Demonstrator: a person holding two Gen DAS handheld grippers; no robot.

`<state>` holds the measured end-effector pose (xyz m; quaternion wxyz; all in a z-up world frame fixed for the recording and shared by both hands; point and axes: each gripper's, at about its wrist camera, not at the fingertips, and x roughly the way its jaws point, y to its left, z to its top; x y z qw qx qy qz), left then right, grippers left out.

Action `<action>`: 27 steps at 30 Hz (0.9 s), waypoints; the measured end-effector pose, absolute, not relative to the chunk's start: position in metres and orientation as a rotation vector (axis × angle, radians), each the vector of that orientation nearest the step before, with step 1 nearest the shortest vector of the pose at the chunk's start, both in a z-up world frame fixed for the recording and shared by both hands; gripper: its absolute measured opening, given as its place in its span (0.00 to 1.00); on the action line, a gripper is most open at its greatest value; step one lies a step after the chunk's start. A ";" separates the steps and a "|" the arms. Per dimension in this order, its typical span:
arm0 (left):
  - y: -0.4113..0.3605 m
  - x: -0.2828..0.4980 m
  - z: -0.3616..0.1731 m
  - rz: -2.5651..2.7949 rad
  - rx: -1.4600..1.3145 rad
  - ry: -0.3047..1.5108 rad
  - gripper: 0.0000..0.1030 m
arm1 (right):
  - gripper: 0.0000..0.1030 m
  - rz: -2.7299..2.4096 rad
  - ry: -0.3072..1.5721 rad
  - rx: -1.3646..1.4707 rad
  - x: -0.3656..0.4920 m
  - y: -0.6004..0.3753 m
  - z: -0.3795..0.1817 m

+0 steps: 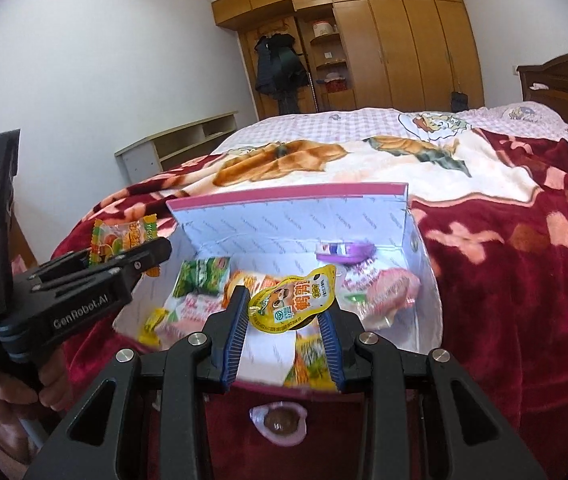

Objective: Organize snacks
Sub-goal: 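Lift the gummy packet and yellow pouch and carry both into the pink box, then open both grippers to release the gummy packet and yellow pouch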

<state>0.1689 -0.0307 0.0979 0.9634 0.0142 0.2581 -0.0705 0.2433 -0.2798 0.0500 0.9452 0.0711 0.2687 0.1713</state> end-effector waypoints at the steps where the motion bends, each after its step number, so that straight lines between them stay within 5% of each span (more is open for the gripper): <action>1: -0.032 0.173 0.098 -0.147 0.031 0.524 0.43 | 0.35 0.349 0.551 0.149 0.247 -0.280 0.050; 27: -0.039 0.241 0.050 -0.121 0.037 0.653 0.43 | 0.35 0.343 0.666 0.129 0.309 -0.270 0.016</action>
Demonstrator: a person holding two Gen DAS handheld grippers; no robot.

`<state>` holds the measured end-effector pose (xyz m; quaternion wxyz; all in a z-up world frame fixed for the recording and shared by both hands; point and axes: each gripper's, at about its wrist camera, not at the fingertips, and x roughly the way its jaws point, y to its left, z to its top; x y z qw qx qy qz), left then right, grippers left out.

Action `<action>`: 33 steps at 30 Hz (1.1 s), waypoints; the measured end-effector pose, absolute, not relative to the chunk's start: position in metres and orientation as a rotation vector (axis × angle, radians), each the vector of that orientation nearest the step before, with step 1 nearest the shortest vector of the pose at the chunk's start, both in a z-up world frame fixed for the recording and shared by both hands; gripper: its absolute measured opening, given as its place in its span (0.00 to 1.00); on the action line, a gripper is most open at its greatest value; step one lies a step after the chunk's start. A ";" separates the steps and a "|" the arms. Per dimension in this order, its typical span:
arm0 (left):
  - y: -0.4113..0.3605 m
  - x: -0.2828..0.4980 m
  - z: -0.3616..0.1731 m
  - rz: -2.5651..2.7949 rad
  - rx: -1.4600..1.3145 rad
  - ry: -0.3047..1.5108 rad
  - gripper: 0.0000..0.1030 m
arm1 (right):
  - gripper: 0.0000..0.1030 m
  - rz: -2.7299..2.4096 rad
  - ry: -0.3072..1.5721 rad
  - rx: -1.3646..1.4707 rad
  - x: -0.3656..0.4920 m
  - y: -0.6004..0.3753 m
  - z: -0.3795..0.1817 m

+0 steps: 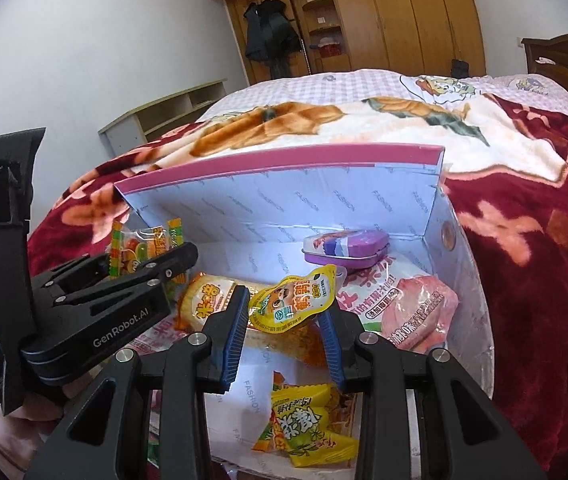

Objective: Organize snacks
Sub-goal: 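Open both grippers to release the gummy packet and yellow pouch, then withdraw both open grippers toward the green bag and chocolate ball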

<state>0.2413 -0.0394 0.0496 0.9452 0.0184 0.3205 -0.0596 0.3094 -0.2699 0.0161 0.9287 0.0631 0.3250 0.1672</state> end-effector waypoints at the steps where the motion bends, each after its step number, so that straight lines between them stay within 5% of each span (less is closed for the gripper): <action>1: -0.039 0.242 0.050 -0.120 0.037 0.654 0.46 | 0.35 0.342 0.665 0.127 0.310 -0.269 0.016; 9: -0.040 0.242 0.049 -0.114 0.041 0.663 0.50 | 0.35 0.332 0.656 0.138 0.311 -0.268 0.016; 15: -0.040 0.241 0.048 -0.058 0.037 0.681 0.68 | 0.41 0.326 0.636 0.127 0.308 -0.269 0.017; 21: -0.036 0.237 0.051 -0.058 0.034 0.676 0.69 | 0.55 0.321 0.621 0.146 0.303 -0.275 0.020; 33: -0.034 0.208 0.067 -0.099 0.034 0.639 0.72 | 0.57 0.333 0.607 0.170 0.283 -0.277 0.026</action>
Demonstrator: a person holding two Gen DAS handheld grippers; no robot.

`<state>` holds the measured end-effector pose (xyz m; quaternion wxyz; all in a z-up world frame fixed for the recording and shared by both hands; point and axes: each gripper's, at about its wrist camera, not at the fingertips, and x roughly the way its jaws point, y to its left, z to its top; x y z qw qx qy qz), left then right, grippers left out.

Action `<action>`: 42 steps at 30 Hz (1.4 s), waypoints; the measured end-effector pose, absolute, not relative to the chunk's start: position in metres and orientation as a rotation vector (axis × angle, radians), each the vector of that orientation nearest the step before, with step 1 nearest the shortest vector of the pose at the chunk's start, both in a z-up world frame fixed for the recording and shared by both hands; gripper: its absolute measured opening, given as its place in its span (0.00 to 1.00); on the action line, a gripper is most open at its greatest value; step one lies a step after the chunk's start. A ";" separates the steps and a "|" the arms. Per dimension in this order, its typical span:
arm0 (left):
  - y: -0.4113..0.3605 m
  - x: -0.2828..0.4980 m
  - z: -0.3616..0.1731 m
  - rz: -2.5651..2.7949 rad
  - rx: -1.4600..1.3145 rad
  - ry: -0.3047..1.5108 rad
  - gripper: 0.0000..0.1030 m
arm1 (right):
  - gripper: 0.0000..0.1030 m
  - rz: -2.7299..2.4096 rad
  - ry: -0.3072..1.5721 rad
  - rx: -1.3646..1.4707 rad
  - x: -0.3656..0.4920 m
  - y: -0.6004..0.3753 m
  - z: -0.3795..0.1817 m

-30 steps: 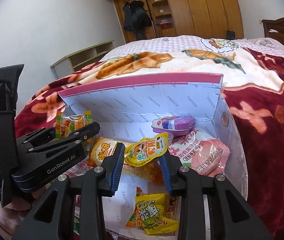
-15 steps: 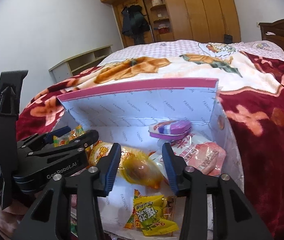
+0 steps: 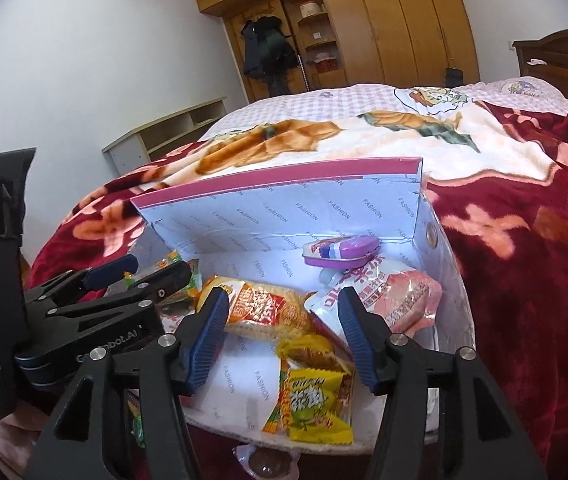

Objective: Organize snacks
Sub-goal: 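Withdraw both open grippers toward the green bag and chocolate ball, then grasp the green pea snack bag with the left gripper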

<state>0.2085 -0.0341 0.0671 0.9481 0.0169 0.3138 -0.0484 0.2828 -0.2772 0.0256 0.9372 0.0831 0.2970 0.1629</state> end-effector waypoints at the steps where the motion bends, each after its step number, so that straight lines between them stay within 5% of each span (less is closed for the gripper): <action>1: -0.033 0.206 0.069 -0.101 0.032 0.634 0.73 | 0.57 0.334 0.604 0.172 0.280 -0.277 0.026; 20: -0.022 0.147 0.089 -0.129 0.018 0.595 0.74 | 0.57 0.356 0.552 0.209 0.232 -0.284 0.041; 42: -0.018 0.099 0.037 -0.148 -0.028 0.723 0.74 | 0.57 0.340 0.579 0.198 0.184 -0.288 0.023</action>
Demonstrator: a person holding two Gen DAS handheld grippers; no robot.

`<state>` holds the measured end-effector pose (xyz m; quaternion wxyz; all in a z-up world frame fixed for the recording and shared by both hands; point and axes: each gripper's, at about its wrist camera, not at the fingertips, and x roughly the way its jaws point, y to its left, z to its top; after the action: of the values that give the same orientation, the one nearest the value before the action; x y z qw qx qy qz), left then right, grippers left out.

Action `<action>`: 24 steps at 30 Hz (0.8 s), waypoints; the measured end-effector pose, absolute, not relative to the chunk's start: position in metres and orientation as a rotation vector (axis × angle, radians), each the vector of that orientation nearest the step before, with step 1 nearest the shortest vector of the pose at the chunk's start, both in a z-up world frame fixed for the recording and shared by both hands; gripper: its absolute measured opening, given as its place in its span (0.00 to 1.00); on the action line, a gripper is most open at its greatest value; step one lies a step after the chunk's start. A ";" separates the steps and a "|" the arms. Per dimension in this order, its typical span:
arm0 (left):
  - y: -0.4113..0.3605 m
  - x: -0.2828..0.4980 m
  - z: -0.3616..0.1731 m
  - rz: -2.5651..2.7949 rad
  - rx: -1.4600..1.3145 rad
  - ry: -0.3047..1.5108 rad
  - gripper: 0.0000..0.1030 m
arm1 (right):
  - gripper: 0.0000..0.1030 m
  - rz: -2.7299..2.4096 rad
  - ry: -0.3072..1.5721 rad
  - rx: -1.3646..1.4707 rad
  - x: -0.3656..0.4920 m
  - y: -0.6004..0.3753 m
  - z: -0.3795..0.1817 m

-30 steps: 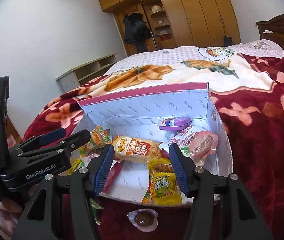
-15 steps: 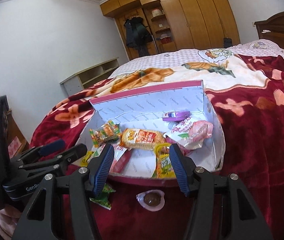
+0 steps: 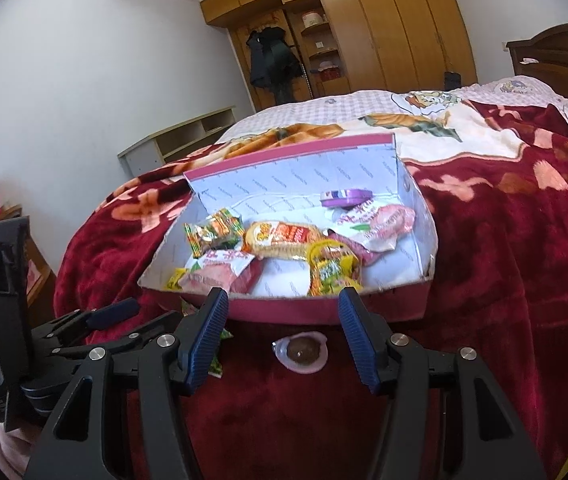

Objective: Organize snacks
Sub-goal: 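Grasp the green pea snack bag with the left gripper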

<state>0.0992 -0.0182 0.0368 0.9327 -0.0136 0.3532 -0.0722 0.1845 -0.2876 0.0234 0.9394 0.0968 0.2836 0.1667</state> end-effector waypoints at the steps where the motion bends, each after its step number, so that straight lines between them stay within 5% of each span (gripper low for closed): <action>1: -0.019 0.099 0.034 -0.147 -0.028 0.728 0.74 | 0.57 0.338 0.579 0.198 0.184 -0.288 0.022; 24: -0.033 0.114 -0.010 -0.089 -0.006 0.781 0.74 | 0.57 0.295 0.654 0.232 0.184 -0.300 -0.020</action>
<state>0.1144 -0.0326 -0.0097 0.9237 -0.0029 0.3806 -0.0432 0.1841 -0.2999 -0.0200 0.9298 0.1133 0.3193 0.1441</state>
